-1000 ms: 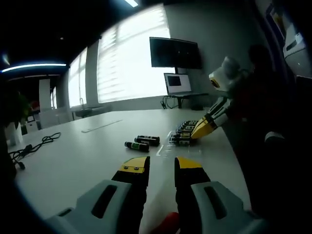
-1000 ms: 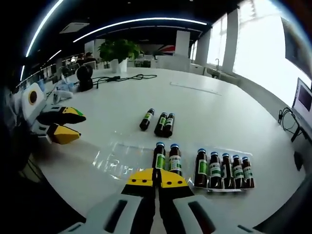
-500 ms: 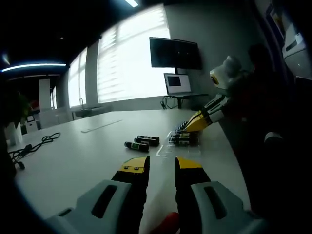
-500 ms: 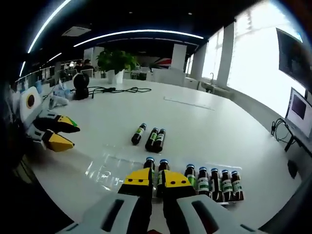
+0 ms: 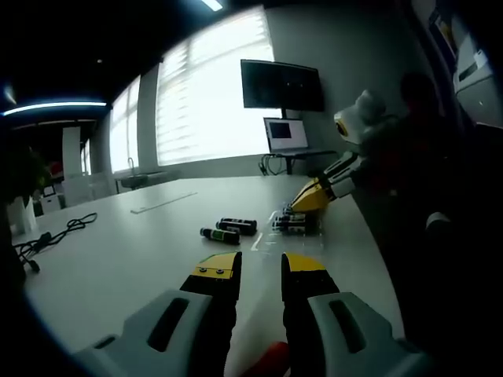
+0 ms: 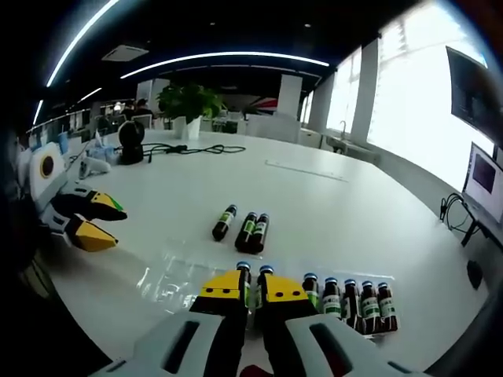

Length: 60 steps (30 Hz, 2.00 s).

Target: Grip medicine bottles put into box

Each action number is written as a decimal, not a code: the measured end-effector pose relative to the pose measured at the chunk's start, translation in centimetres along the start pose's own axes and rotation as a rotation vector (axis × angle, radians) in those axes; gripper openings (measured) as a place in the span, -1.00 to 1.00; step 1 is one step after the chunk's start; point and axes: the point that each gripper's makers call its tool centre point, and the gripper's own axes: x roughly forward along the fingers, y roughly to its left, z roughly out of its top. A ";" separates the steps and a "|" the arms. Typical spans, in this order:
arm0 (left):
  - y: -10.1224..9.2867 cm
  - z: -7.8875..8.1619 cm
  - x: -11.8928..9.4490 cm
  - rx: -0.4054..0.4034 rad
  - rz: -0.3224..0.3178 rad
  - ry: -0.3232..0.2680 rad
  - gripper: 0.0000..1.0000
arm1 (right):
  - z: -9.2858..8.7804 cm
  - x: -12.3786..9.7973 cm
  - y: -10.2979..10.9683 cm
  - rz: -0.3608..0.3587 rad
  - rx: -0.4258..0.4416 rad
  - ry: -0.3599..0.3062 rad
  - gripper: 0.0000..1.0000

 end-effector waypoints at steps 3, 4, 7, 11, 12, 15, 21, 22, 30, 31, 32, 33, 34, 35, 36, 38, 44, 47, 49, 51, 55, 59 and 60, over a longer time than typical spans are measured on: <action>0.1 0.1 -0.1 -0.005 0.004 -0.004 -0.72 | 0.2 0.1 -0.4 -0.007 0.000 -0.002 -0.91; 0.1 0.1 -0.1 -0.005 0.004 -0.005 -0.72 | 0.3 0.2 -0.5 -0.008 0.001 -0.004 -0.91; 0.1 0.1 -0.1 -0.002 0.003 -0.003 -0.72 | 0.5 0.3 -0.8 -0.011 0.005 -0.013 -0.91; 0.1 0.2 -0.1 -0.002 0.004 -0.006 -0.72 | 1.0 0.8 -1.3 0.002 0.008 -0.030 -0.91; 0.1 0.2 -0.1 -0.004 0.005 -0.008 -0.72 | 1.1 1.0 -1.4 0.005 0.008 -0.037 -0.91; 0.2 0.2 -0.1 -0.004 0.008 -0.007 -0.72 | 1.4 1.5 -1.8 -0.001 0.004 -0.051 -0.91; 0.3 0.2 -0.1 -0.005 0.009 -0.007 -0.72 | 2.0 2.6 -2.2 0.004 -0.019 -0.059 -0.91; 0.3 0.2 -0.1 -0.005 0.010 -0.008 -0.72 | 2.1 2.8 -2.2 0.006 -0.017 -0.058 -0.91; 0.5 0.2 -0.1 -0.008 0.015 -0.009 -0.72 | 2.7 4.1 -2.1 0.025 -0.022 -0.065 -0.91; 0.5 0.2 -0.1 -0.008 0.014 -0.008 -0.72 | 2.7 4.3 -2.1 0.026 -0.016 -0.065 -0.91; 0.5 0.2 -0.1 -0.007 0.014 -0.008 -0.72 | 2.8 4.6 -2.0 0.031 -0.015 -0.067 -0.90; 0.4 0.2 -0.1 -0.006 0.014 -0.008 -0.72 | 2.8 4.9 -1.9 0.034 -0.013 -0.071 -0.90; 0.4 0.2 -0.1 -0.007 0.013 -0.008 -0.72 | 2.9 5.1 -1.9 0.037 -0.011 -0.069 -0.88; 0.4 0.1 -0.1 -0.008 0.013 -0.008 -0.72 | 2.9 5.3 -1.9 0.037 -0.010 -0.067 -0.88; 0.4 0.1 -0.1 -0.008 0.012 -0.007 -0.72 | 2.9 5.5 -1.8 0.040 -0.013 -0.067 -0.88; 0.4 0.1 -0.1 -0.008 0.011 -0.006 -0.72 | 2.9 5.9 -1.7 0.044 -0.009 -0.060 -0.88; 0.6 -0.2 -0.1 -0.011 0.018 0.009 -0.72 | 2.6 7.4 -1.5 0.050 -0.017 -0.027 -0.87; 0.6 -0.2 -0.1 -0.014 0.019 0.006 -0.72 | 2.6 7.7 -1.5 0.054 -0.015 -0.021 -0.87; 0.6 -0.2 -0.1 -0.014 0.018 0.007 -0.72 | 2.6 8.0 -1.3 0.057 -0.018 -0.016 -0.87; 0.5 -0.2 -0.1 -0.014 0.015 0.008 -0.72 | 2.5 8.1 -1.2 0.057 -0.021 -0.007 -0.87; 0.5 -0.2 -0.1 -0.014 0.016 0.006 -0.72 | 2.6 8.4 -1.2 0.060 -0.017 -0.005 -0.87; 0.5 -0.2 -0.1 -0.013 0.014 0.007 -0.72 | 2.5 9.0 -1.3 0.055 -0.016 0.020 -0.87; 0.5 -0.2 -0.1 -0.013 0.015 0.007 -0.72 | 2.4 9.2 -1.3 0.054 -0.019 0.024 -0.87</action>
